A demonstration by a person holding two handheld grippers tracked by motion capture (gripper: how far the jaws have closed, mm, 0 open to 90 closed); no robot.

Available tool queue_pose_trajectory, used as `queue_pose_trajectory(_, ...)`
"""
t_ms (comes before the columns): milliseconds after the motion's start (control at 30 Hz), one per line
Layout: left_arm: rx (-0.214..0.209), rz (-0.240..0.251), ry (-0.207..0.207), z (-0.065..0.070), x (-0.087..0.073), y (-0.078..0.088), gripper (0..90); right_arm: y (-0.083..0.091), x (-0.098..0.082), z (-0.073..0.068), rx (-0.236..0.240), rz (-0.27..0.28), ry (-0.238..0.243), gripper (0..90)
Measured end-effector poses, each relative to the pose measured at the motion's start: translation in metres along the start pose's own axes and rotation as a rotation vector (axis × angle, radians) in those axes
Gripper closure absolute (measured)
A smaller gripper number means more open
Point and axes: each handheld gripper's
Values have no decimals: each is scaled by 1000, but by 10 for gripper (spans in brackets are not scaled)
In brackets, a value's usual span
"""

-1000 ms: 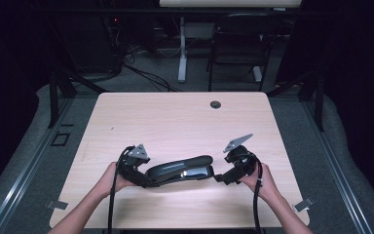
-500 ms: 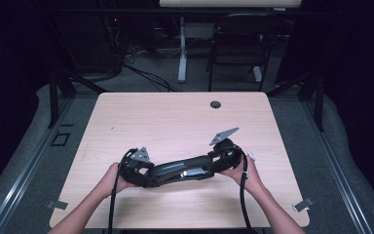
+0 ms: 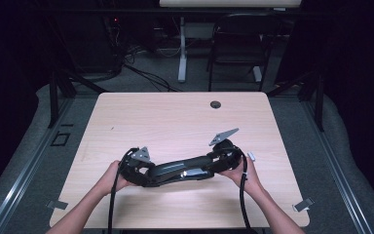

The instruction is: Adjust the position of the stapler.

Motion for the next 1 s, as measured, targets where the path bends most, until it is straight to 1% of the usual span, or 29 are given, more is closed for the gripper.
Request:
queue_pose_trajectory(100, 6, -11, -11, -1, 1, -1, 398, 1, -1, 0, 6, 0, -8, 429)
queue_pose_trajectory(133, 5, -11, -7, -1, 2, -1, 396, 1, -1, -1, 9, 2, -14, 432)
queue_pose_trajectory(200, 9, -15, -11, -2, 3, -2, 390, 2, -2, -1, 10, -6, -12, 437)
queue_pose_trajectory(267, 11, -13, -10, -3, 3, -2, 386, 3, -2, -2, 5, -7, -15, 441)
queue_pose_trajectory(367, 10, -16, -20, -4, 4, -3, 384, 3, -3, -2, 8, -5, -17, 445)
queue_pose_trajectory(500, 0, -25, -41, -6, 6, -3, 387, 3, -4, -3, 7, -4, -22, 448)
queue_pose_trajectory(600, -14, -20, -50, -8, 7, -4, 385, 5, -6, -4, 8, -9, -22, 453)
queue_pose_trajectory(667, -16, -25, -56, -9, 8, -5, 382, 6, -7, -5, 5, -14, -23, 456)
queue_pose_trajectory(767, -25, -23, -57, -11, 10, -6, 378, 6, -7, -6, -2, -17, -22, 457)
queue_pose_trajectory(900, -8, -24, -52, -9, 12, -7, 370, 7, -8, -7, -13, -21, -18, 458)
queue_pose_trajectory(933, -10, -21, -47, -9, 11, -7, 363, 9, -6, -8, -24, -34, -3, 457)
queue_pose_trajectory(967, -5, -15, -39, -9, 10, -7, 363, 9, -6, -8, -24, -34, -3, 457)
queue_pose_trajectory(1000, -10, -13, -36, -9, 10, -7, 358, 12, -6, -8, -29, -19, -5, 428)
Point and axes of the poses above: each handheld gripper's, and its own axes: y roughly backward along the jaws, x roughly out of its top, z roughly to its right, and after that the axes turned 5 degrees about -y, right-handed
